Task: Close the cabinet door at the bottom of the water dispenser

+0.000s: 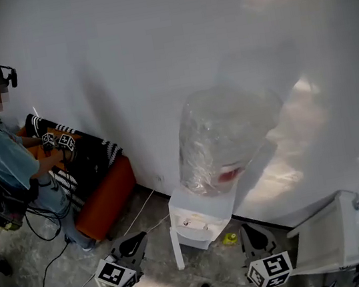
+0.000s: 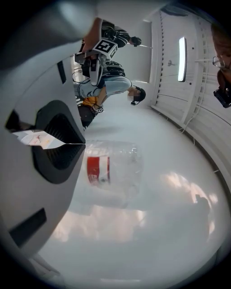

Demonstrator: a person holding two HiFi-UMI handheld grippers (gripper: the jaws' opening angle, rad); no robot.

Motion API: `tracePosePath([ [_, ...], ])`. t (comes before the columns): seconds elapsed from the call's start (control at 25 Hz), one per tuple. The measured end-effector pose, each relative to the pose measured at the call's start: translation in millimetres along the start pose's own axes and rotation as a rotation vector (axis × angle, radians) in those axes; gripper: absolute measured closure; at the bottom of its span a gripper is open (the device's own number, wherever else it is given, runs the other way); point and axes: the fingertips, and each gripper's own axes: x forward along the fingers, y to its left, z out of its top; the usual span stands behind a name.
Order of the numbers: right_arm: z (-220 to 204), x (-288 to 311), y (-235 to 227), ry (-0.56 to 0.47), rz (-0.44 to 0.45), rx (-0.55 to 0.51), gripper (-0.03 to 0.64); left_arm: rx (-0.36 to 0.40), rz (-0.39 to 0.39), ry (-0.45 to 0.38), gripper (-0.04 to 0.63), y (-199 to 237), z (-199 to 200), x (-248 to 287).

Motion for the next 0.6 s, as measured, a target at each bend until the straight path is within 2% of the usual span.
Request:
tracePosePath([
  [0.6, -116.3, 55.6, -38.1, 0.138, -0.041, 0.100, 0.587, -0.080, -0.013, 0.217, 0.578, 20.3, -141.2, 69.6],
])
